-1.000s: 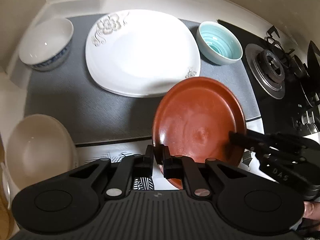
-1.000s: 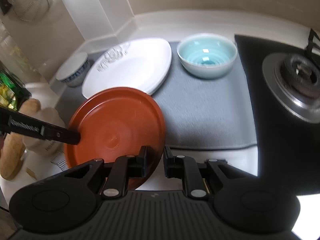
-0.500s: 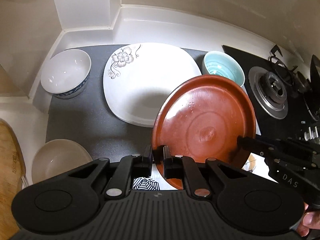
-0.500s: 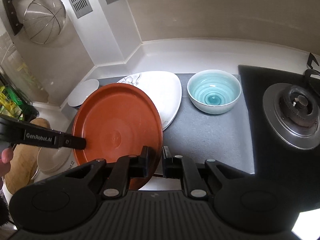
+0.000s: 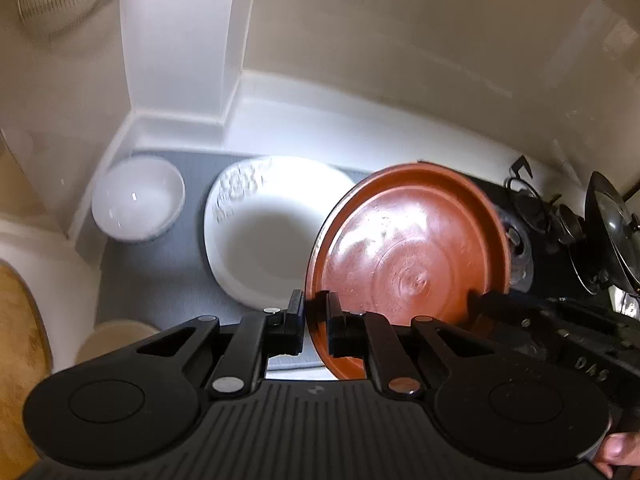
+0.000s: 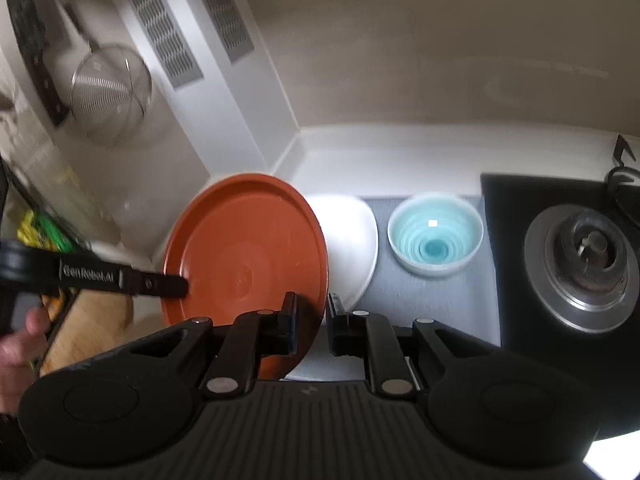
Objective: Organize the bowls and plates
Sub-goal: 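Lift the brown plate and carry it over the stacked white plates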
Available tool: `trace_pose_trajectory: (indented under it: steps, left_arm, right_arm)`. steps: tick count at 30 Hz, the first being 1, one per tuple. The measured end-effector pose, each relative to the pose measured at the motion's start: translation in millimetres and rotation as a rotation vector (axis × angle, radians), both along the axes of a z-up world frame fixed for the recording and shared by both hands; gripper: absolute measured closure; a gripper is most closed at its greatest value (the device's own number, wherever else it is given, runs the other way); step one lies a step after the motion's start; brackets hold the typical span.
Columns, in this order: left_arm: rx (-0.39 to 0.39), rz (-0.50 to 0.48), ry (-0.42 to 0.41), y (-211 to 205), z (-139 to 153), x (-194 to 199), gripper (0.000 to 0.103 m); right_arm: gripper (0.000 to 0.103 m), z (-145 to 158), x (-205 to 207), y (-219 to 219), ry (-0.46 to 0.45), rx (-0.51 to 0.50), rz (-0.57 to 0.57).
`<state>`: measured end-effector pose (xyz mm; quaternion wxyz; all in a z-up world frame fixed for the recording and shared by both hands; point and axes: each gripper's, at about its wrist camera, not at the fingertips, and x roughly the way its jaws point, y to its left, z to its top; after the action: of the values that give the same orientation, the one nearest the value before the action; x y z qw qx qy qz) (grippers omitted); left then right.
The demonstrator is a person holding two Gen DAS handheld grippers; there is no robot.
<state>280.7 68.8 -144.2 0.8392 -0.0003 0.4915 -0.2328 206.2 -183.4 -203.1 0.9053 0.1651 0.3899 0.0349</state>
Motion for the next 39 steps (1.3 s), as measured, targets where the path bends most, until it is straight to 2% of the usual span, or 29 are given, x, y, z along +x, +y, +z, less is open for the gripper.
trace_pose_trajectory:
  steps: [4, 8, 14, 18, 24, 33, 39]
  left_arm:
    - [0.022, 0.018, -0.025, -3.9, -1.4, 6.2, 0.092]
    - [0.072, 0.041, -0.042, -11.5, -12.5, 24.5, 0.092]
    - [0.120, 0.079, 0.053, -13.0, -44.5, 70.2, 0.092]
    - [0.157, 0.069, 0.099, -17.2, -65.2, 88.4, 0.092]
    - [0.208, 0.077, 0.175, -25.2, -94.2, 110.2, 0.092]
    - [0.228, 0.089, 0.208, -34.5, -119.0, 123.6, 0.091]
    - [0.242, 0.089, 0.162, -50.9, -125.2, 133.1, 0.091]
  right_arm:
    - [0.086, 1.3, 12.0, 7.1, -0.030, -0.062, 0.013]
    - [0.086, -15.1, 33.3, 6.2, -0.013, -0.051, -0.008]
    - [0.086, -55.8, 70.7, 16.5, 0.020, -0.078, -0.024]
    - [0.086, -84.2, 84.6, 15.7, 0.034, -0.035, -0.077]
    - [0.086, -120.1, 102.0, 19.6, 0.027, -0.067, -0.106]
    - [0.086, -144.4, 111.8, 11.1, 0.029, -0.040, -0.154]
    - [0.085, -150.3, 128.1, 5.8, 0.032, -0.078, -0.175]
